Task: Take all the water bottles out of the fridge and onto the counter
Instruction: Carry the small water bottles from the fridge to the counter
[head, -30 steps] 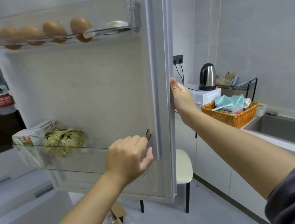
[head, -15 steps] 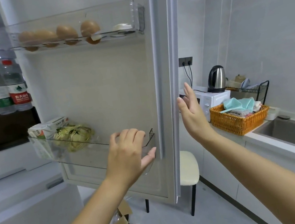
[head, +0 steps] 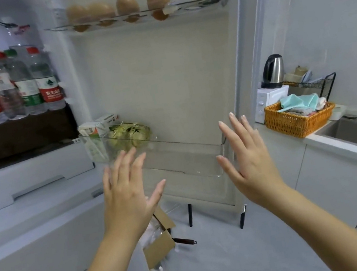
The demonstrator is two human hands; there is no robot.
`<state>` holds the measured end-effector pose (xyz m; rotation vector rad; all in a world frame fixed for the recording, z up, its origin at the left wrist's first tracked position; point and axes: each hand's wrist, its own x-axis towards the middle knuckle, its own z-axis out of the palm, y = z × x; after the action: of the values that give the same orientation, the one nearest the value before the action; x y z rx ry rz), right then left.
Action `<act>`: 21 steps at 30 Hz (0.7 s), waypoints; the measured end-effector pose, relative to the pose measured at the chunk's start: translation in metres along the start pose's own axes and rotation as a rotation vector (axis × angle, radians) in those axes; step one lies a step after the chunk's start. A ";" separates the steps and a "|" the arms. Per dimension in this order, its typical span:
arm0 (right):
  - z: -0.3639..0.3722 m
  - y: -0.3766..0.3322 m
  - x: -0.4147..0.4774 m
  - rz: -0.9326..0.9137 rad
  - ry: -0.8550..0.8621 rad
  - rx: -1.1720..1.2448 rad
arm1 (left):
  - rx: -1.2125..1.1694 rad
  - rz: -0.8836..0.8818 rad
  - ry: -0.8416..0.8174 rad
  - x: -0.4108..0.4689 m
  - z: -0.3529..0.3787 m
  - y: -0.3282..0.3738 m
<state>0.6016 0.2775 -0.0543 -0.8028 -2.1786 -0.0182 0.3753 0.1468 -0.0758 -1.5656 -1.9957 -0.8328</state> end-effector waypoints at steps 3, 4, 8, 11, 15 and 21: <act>0.020 -0.047 -0.008 -0.052 -0.008 -0.101 | 0.065 -0.040 -0.042 -0.028 -0.020 -0.039; 0.027 -0.061 -0.010 -0.054 -0.015 -0.111 | 0.089 -0.044 -0.051 -0.037 -0.026 -0.053; 0.059 -0.110 -0.014 -0.050 -0.067 -0.120 | 0.171 -0.078 -0.090 -0.065 -0.051 -0.107; 0.081 -0.140 -0.016 -0.063 -0.100 -0.111 | 0.199 -0.136 -0.104 -0.080 -0.065 -0.136; 0.106 -0.172 -0.013 -0.083 -0.131 -0.079 | 0.210 -0.183 -0.126 -0.091 -0.078 -0.165; 0.144 -0.199 0.005 -0.152 -0.198 -0.043 | 0.220 -0.276 -0.139 -0.091 -0.082 -0.203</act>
<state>0.3911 0.1592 -0.1012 -0.6859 -2.4306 -0.0648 0.2002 -0.0078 -0.1154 -1.2742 -2.3514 -0.5903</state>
